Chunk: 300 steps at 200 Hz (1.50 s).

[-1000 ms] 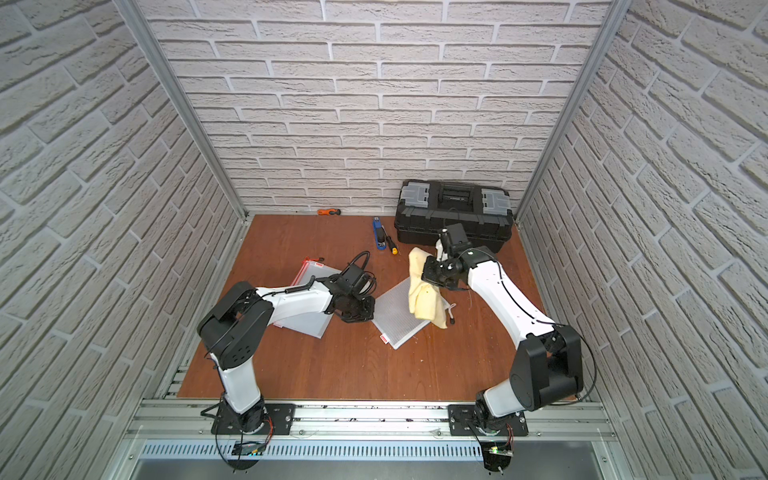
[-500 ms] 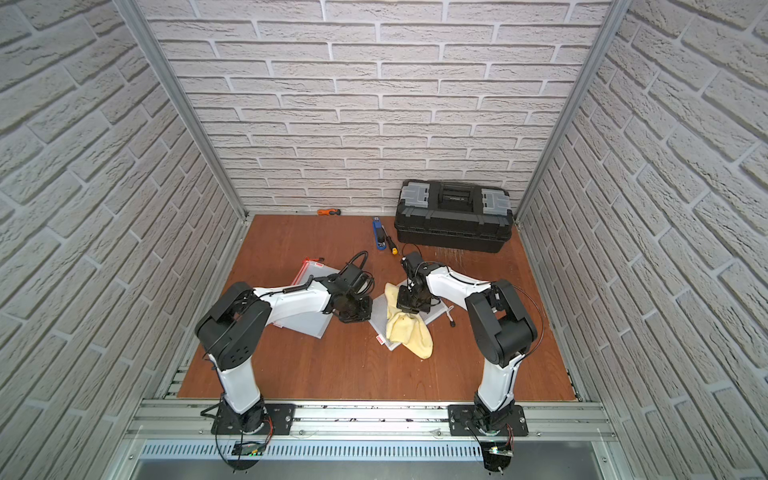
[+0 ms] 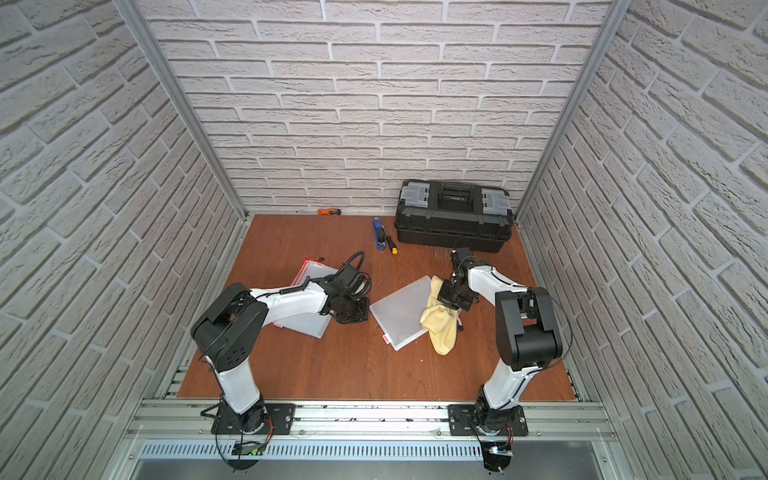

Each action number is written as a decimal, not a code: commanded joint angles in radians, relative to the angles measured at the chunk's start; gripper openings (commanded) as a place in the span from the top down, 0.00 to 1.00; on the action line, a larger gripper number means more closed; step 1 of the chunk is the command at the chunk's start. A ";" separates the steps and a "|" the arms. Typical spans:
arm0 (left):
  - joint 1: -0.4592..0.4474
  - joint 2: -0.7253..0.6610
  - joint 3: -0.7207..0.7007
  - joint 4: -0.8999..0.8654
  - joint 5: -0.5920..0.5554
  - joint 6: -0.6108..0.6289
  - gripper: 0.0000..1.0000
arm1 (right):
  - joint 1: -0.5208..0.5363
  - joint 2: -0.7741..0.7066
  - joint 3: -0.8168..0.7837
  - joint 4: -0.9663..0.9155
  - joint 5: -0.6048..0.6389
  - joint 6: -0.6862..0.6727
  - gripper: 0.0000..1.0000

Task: Wipe the document bag
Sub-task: Wipe the dirt from the document bag.

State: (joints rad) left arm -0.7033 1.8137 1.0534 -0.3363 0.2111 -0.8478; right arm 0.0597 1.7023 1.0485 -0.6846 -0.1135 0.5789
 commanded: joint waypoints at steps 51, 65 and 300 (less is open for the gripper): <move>0.016 -0.019 -0.059 -0.036 -0.031 0.012 1.00 | -0.207 -0.233 -0.021 -0.184 0.090 -0.138 0.98; 0.016 -0.027 -0.058 -0.010 -0.017 0.013 1.00 | -0.201 -0.272 -0.012 -0.201 0.050 -0.135 0.98; -0.069 0.119 0.151 0.021 0.065 0.075 1.00 | 0.408 0.100 0.107 0.079 -0.148 0.111 0.98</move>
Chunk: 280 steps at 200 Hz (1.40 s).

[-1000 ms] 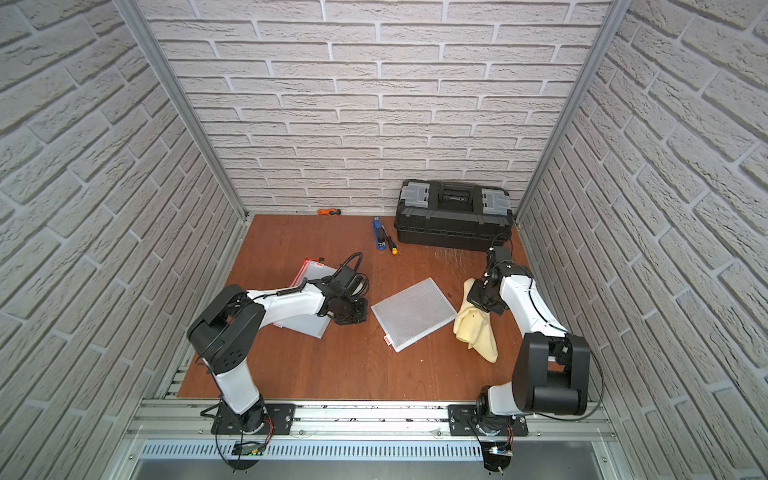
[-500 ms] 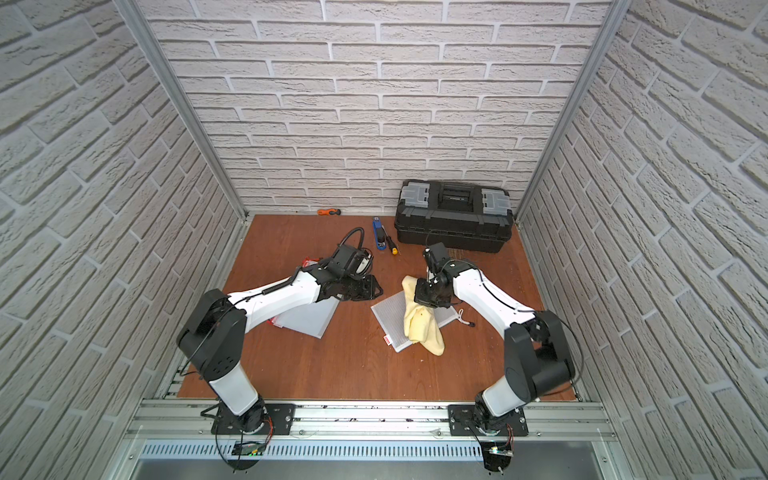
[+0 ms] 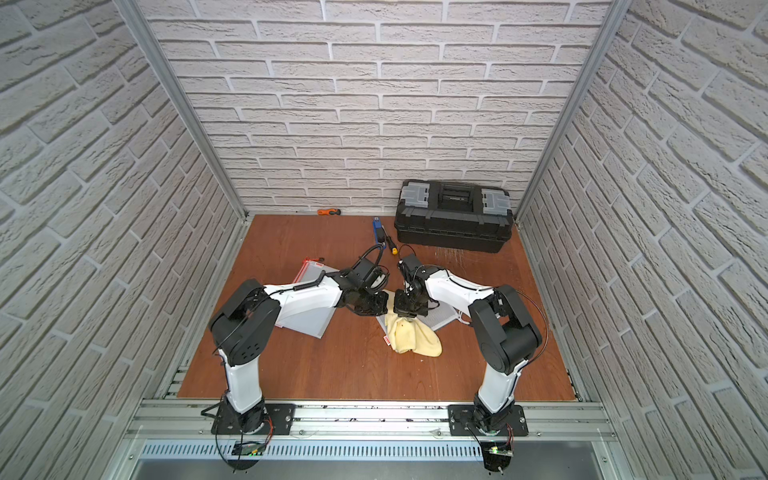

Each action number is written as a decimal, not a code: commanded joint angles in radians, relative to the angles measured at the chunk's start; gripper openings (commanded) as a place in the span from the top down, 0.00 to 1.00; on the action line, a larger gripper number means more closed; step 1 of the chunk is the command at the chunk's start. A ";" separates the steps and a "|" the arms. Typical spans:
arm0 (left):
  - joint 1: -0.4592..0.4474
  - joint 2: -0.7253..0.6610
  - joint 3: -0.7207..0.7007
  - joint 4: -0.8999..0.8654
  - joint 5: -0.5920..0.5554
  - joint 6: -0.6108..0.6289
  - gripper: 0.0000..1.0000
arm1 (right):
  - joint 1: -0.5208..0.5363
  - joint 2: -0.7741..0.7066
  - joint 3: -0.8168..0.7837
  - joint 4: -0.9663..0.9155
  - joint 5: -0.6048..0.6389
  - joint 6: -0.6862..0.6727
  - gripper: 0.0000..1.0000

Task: Wipe the document bag
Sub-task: Wipe the dirt from the document bag.

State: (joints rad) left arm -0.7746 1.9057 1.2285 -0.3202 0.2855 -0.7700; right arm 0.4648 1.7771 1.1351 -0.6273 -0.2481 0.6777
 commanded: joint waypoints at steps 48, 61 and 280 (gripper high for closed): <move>0.003 0.054 -0.058 0.033 -0.011 -0.023 1.00 | -0.016 0.047 -0.021 0.014 0.013 0.017 0.98; 0.004 0.052 -0.064 0.035 -0.016 -0.022 1.00 | -0.028 0.047 -0.037 0.019 0.014 0.017 0.98; 0.034 0.042 -0.159 0.043 -0.023 -0.015 1.00 | -0.481 -0.106 -0.130 -0.177 0.059 -0.232 0.98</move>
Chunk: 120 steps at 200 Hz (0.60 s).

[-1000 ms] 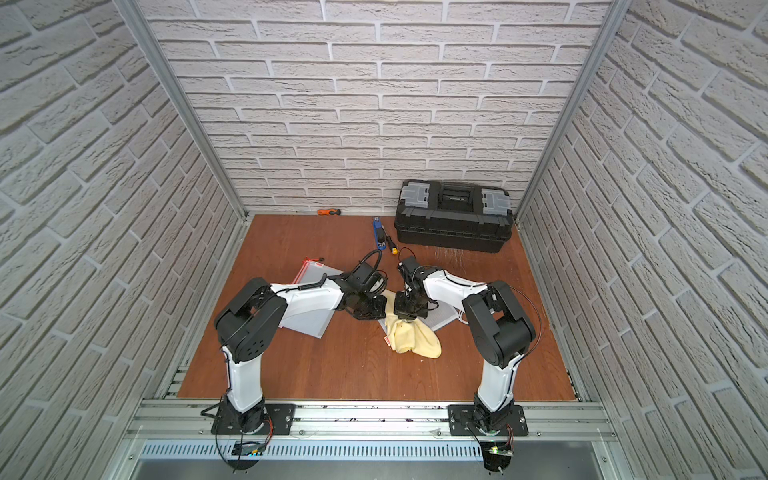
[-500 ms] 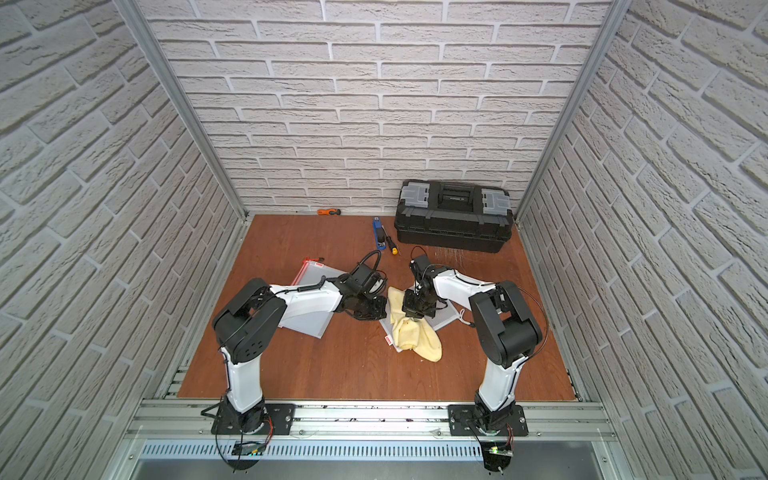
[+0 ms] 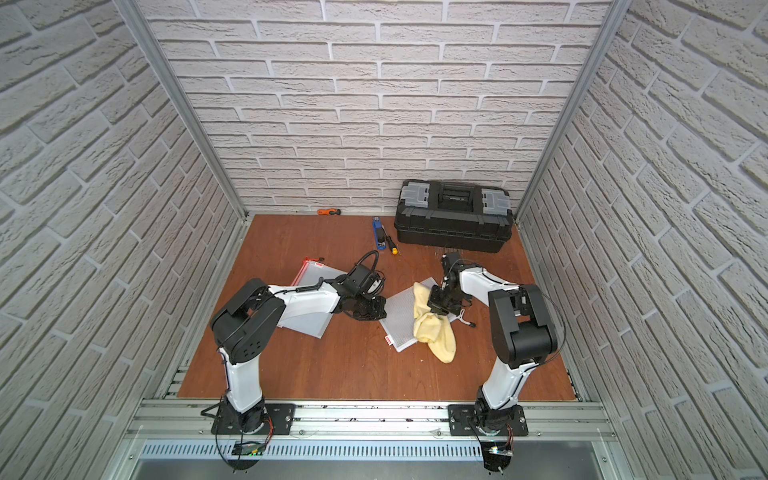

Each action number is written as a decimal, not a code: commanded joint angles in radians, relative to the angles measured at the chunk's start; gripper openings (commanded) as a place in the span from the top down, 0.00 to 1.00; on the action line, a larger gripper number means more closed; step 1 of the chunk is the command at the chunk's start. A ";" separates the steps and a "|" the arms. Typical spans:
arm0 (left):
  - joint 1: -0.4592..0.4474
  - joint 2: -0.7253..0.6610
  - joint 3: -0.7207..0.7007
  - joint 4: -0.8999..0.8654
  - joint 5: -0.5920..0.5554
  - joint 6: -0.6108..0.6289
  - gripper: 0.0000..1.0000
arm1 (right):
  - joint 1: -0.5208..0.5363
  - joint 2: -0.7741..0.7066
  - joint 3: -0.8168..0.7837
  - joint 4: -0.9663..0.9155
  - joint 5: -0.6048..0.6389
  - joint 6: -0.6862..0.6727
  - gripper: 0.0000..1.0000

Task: Wipe the document bag
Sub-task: Wipe the dirt from the document bag.

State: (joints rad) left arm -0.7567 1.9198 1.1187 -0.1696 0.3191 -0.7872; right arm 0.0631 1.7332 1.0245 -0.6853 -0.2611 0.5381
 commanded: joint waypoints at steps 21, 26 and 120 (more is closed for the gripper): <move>0.017 0.027 -0.048 -0.111 -0.055 0.003 1.00 | -0.189 -0.100 -0.036 -0.139 0.070 -0.133 0.98; 0.018 0.027 -0.048 -0.111 -0.056 0.003 1.00 | -0.213 -0.109 -0.038 -0.145 0.064 -0.142 0.98; 0.049 -0.081 0.085 -0.257 -0.118 0.115 0.52 | -0.262 -0.414 0.019 -0.285 0.023 -0.149 0.98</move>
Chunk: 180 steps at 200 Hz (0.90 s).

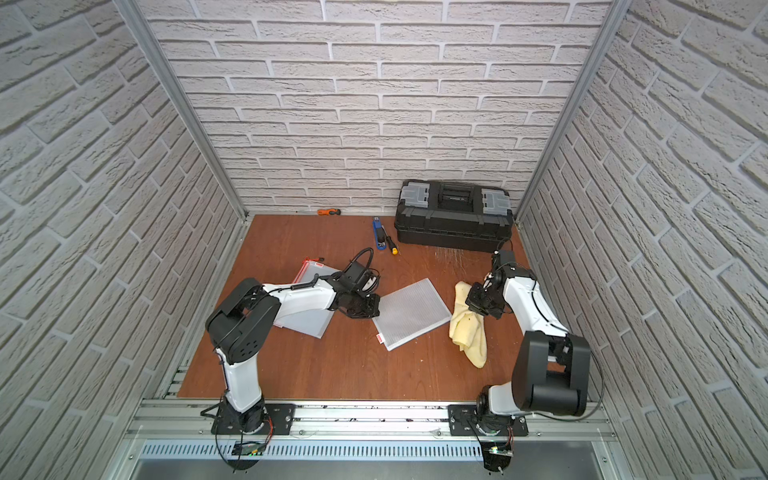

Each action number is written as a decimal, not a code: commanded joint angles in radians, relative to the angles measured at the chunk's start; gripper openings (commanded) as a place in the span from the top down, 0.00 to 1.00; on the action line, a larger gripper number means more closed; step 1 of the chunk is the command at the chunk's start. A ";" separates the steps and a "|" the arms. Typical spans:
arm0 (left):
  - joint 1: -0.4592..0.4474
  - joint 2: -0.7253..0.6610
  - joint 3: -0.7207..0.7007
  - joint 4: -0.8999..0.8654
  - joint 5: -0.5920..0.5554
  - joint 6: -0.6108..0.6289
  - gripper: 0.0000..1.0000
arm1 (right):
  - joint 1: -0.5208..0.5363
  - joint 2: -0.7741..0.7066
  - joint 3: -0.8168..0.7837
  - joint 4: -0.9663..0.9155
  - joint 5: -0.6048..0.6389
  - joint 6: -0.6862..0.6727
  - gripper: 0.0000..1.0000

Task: Wipe the document bag
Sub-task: Wipe the dirt from the document bag, then pick up the document bag from the center of the board.

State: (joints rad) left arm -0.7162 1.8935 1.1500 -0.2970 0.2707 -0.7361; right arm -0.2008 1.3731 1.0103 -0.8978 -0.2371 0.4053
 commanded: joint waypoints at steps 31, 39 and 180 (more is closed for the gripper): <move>0.008 -0.136 0.096 -0.169 -0.062 0.120 0.25 | -0.003 -0.001 -0.016 -0.059 0.036 -0.052 0.98; 0.008 -0.160 0.094 -0.180 -0.061 0.128 0.20 | -0.003 0.021 -0.033 -0.039 0.041 -0.051 0.98; -0.008 -0.185 -0.253 0.191 0.134 -0.182 0.06 | 0.102 0.168 -0.085 0.118 -0.036 -0.008 0.98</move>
State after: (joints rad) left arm -0.7116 1.6707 0.9077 -0.2180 0.3698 -0.8639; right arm -0.1276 1.5337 0.9123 -0.7975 -0.2676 0.3882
